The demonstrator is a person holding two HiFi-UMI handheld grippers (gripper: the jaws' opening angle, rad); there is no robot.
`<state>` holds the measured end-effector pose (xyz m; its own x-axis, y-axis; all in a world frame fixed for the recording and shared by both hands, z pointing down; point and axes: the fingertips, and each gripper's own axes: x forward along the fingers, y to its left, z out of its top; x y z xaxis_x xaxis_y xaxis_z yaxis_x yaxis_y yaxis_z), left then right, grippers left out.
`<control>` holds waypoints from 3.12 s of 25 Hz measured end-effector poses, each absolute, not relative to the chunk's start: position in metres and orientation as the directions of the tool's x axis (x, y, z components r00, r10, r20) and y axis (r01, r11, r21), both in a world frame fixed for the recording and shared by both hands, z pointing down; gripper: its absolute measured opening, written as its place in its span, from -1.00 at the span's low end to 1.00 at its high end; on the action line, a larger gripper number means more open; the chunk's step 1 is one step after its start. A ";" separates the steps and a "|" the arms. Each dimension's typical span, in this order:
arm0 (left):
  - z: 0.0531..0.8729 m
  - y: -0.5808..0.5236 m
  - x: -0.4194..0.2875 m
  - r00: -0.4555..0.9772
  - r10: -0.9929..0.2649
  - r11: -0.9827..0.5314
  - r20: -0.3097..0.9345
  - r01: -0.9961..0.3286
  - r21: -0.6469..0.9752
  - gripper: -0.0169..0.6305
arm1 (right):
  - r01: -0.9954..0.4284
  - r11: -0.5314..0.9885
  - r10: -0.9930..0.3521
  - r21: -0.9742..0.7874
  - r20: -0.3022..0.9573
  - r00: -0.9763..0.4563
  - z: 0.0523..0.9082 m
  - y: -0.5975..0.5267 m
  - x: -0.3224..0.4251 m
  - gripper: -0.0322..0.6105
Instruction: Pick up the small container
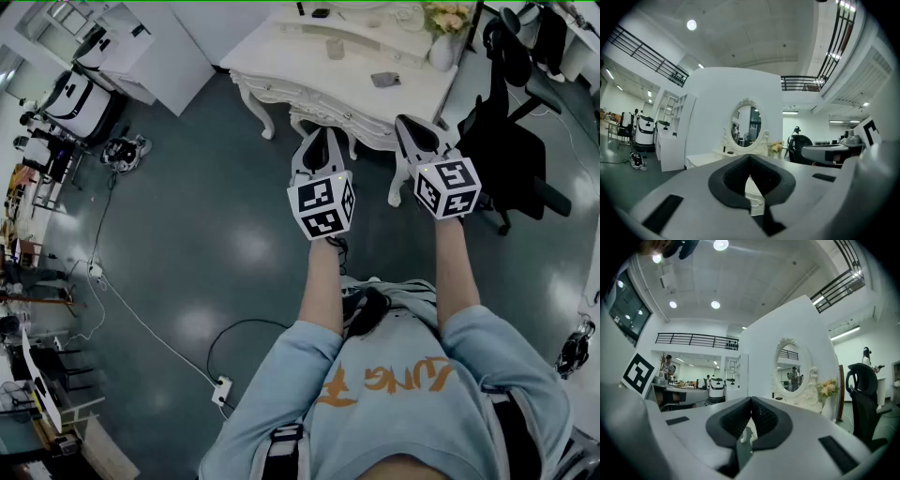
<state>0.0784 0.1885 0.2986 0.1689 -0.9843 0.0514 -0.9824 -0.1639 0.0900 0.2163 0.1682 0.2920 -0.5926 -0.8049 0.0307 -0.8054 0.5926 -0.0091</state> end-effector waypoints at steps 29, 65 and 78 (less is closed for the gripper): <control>0.275 0.116 0.066 0.132 -0.991 -0.133 -0.015 -0.990 0.050 -0.92 | -0.778 0.624 -0.781 -0.070 -0.089 -0.618 0.267 0.079 0.224 -0.81; 0.451 -0.241 -0.052 0.338 -0.891 -0.237 0.304 -0.916 0.324 -0.92 | -0.810 0.568 -0.767 -0.145 0.262 -0.585 0.414 -0.255 0.056 -0.81; 0.524 -0.309 -0.063 0.385 -0.831 -0.224 0.402 -0.892 0.393 -0.92 | -0.860 0.479 -0.762 -0.177 0.402 -0.507 0.491 -0.319 0.063 -0.81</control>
